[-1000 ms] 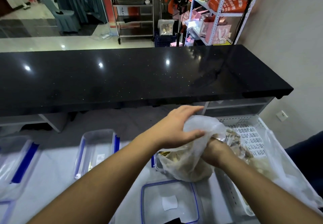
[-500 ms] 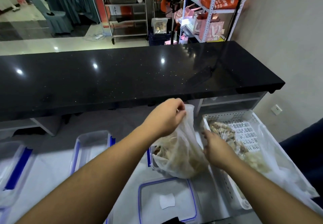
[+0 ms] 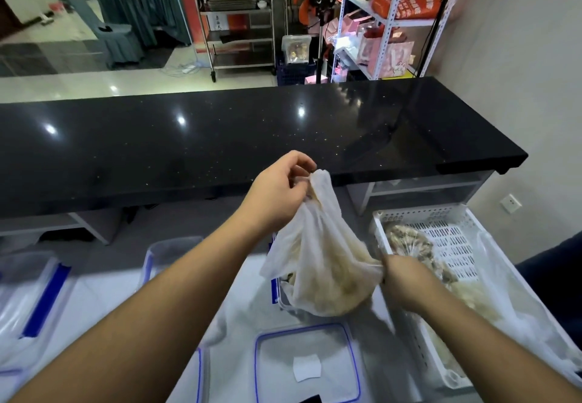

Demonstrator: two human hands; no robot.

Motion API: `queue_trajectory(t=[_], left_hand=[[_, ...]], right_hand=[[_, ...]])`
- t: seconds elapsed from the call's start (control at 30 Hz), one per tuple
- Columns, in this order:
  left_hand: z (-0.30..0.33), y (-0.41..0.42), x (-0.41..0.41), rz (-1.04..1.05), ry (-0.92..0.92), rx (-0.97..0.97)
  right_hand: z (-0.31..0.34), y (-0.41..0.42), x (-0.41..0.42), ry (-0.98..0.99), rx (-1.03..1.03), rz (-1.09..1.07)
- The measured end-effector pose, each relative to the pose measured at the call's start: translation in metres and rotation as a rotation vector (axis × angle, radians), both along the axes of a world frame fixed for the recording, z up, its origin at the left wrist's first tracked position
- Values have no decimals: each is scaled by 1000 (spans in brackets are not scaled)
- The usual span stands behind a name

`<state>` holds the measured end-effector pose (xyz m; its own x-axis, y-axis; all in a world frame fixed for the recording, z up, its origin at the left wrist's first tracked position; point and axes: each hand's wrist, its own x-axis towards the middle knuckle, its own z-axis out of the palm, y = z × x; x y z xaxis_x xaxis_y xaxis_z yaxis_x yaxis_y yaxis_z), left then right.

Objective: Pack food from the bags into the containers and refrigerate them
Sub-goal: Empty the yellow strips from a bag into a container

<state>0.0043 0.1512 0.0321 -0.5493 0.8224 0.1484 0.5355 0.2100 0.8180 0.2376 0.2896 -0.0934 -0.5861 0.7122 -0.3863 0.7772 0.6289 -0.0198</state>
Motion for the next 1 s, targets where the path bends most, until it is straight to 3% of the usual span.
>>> queue_trajectory(t=[0.2,0.37,0.47,0.67,0.77,0.93,1.0], left_hand=[[7,-8,-20,-6,220,-132],[9,-7,-19,119,180,6],[12,-2,-14,138,100,7],[16,4,-7,143,-5,45],[17,6,6,67,-65,28],[-3,-1,18,-313,-304,-93],[-11,-1,26,-357,-226,-233]], right_hand=[[43,8,-1,136,-2,-2],[74,0,-2,375,-57,-39],[84,-5,-6,590,-81,-136],[101,-18,-21,812,-201,-267],[108,-22,-31,830,-182,-240],[122,-25,-49,870,-79,-205],[128,-28,-53,884,-80,-161]])
